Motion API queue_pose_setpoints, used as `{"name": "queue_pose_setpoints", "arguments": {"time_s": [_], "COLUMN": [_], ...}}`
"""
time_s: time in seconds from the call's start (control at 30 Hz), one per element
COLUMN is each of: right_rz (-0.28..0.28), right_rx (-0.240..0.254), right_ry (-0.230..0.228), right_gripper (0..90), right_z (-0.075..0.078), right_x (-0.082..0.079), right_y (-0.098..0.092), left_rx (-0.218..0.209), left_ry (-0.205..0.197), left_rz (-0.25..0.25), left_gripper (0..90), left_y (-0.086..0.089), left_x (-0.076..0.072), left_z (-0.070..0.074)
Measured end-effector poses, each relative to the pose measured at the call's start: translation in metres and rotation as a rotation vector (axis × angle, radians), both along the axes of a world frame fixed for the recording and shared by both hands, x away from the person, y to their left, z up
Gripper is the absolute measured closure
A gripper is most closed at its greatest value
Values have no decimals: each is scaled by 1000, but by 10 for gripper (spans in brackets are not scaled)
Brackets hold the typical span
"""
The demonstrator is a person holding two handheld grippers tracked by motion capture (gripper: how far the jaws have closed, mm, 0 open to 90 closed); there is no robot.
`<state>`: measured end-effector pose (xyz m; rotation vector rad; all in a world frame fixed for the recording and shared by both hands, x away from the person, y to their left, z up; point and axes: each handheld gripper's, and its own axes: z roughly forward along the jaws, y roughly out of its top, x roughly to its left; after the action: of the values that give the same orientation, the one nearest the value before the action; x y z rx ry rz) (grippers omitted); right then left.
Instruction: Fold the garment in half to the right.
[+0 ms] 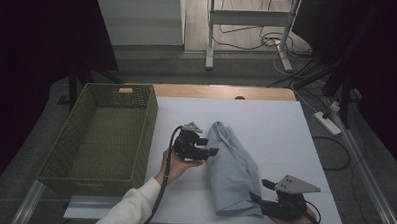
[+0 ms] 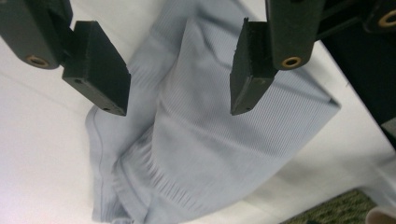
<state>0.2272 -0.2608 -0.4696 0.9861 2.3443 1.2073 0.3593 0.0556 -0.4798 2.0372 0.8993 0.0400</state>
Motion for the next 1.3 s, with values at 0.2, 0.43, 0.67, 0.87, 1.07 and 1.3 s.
{"name": "queue_pose_setpoints", "arguments": {"time_s": [0.2,0.43,0.67,0.87,1.07,1.3], "right_rz": [-20,-18,-26,-15,-3,3], "right_rx": [6,14,17,7,-13,-27], "right_ry": [-11,1,22,26,18,10], "right_gripper": [388,403,404,404,403,405], "right_z": [4,2,-1,-2,-3,-3], "right_x": [22,43,61,70,72,67], "right_y": [7,16,28,36,43,41], "left_rx": [-5,-6,7,24,7,-1], "left_ry": [-2,0,0,-5,-12,-16], "left_rz": [14,24,23,27,31,33], "left_gripper": [386,381,377,370,361,356], "left_y": [9,16,22,28,33,35], "left_x": [-6,-12,-20,-27,-32,-34], "left_z": [-1,-3,-5,-4,-2,-1]}}
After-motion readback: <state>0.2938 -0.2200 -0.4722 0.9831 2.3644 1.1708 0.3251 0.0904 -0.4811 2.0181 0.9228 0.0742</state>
